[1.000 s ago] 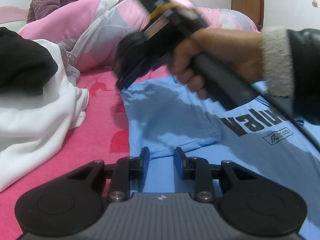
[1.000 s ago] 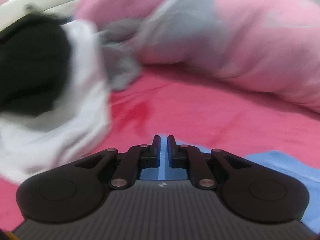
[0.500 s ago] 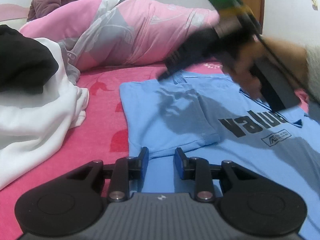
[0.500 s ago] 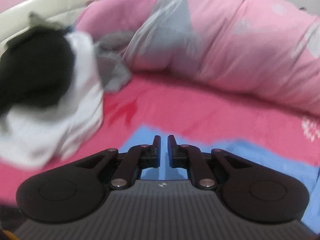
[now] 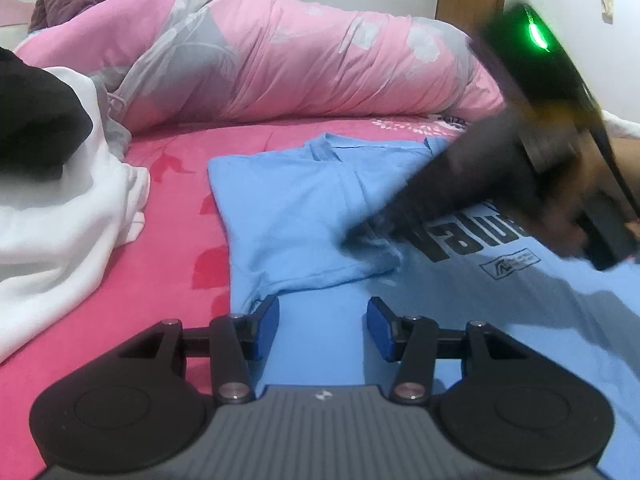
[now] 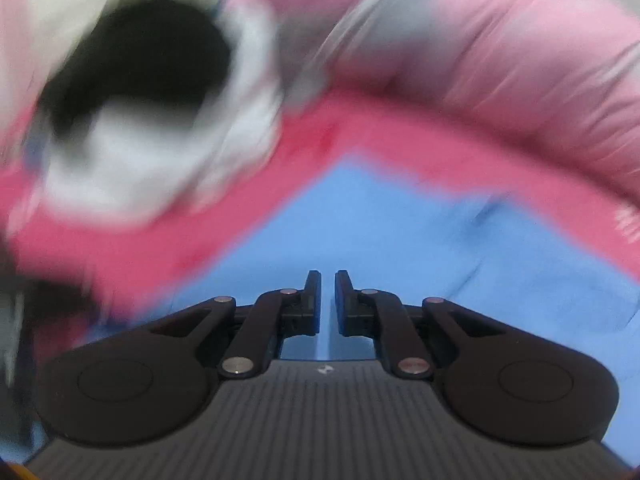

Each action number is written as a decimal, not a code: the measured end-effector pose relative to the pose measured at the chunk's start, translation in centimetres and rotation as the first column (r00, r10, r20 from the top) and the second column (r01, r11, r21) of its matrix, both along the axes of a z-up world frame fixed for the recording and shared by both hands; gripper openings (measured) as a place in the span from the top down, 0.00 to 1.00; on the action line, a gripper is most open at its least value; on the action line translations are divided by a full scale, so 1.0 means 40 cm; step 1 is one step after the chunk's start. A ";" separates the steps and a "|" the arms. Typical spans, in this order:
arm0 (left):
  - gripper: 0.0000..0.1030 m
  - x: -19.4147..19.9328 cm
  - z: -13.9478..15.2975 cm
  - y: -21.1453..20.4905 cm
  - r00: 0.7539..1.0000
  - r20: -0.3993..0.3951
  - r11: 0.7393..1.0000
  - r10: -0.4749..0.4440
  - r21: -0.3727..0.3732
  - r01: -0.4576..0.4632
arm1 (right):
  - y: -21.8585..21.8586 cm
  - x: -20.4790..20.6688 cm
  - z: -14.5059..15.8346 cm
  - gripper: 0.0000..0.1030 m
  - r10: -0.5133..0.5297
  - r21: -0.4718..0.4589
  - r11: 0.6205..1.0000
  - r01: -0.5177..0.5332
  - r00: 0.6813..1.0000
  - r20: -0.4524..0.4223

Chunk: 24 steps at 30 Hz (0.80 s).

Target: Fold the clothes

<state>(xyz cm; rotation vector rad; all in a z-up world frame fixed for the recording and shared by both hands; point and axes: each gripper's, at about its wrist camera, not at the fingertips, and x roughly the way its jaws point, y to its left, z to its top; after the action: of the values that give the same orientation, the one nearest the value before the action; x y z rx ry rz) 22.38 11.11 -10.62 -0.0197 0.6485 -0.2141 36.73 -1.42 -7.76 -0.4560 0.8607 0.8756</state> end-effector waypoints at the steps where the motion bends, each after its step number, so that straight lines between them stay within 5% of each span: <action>1: 0.51 -0.001 0.000 0.000 1.000 0.000 1.000 0.000 0.000 0.000 | -0.017 -0.026 0.003 0.94 0.031 -0.007 1.000 -0.031 0.999 0.028; 4: 0.51 -0.001 0.001 0.000 1.000 -0.001 1.000 0.000 0.003 0.000 | -0.040 -0.014 0.046 0.93 0.002 -0.020 1.000 -0.003 0.997 -0.075; 8: 0.51 -0.002 0.001 -0.002 1.000 -0.001 1.000 -0.001 0.020 0.001 | -0.027 0.001 0.088 0.92 -0.046 0.048 0.998 0.049 0.998 -0.052; 11: 0.50 -0.008 0.004 -0.006 1.000 0.002 0.999 -0.004 0.050 0.003 | 0.010 -0.006 0.052 0.92 0.014 0.097 0.995 -0.006 0.996 -0.084; 15: 0.49 -0.013 0.005 -0.014 1.000 0.007 0.997 -0.008 0.080 0.008 | 0.000 -0.066 0.016 0.92 0.112 0.042 0.993 -0.109 0.992 -0.051; 24: 0.49 -0.015 0.006 -0.023 1.000 0.009 0.994 -0.012 0.106 0.011 | -0.027 -0.029 0.061 0.91 0.076 0.144 0.987 -0.067 0.995 -0.062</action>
<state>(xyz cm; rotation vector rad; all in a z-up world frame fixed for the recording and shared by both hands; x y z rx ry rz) 21.77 10.20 -10.36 0.0875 0.6499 -0.1906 35.56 -2.52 -5.34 -0.3364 0.8412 1.0163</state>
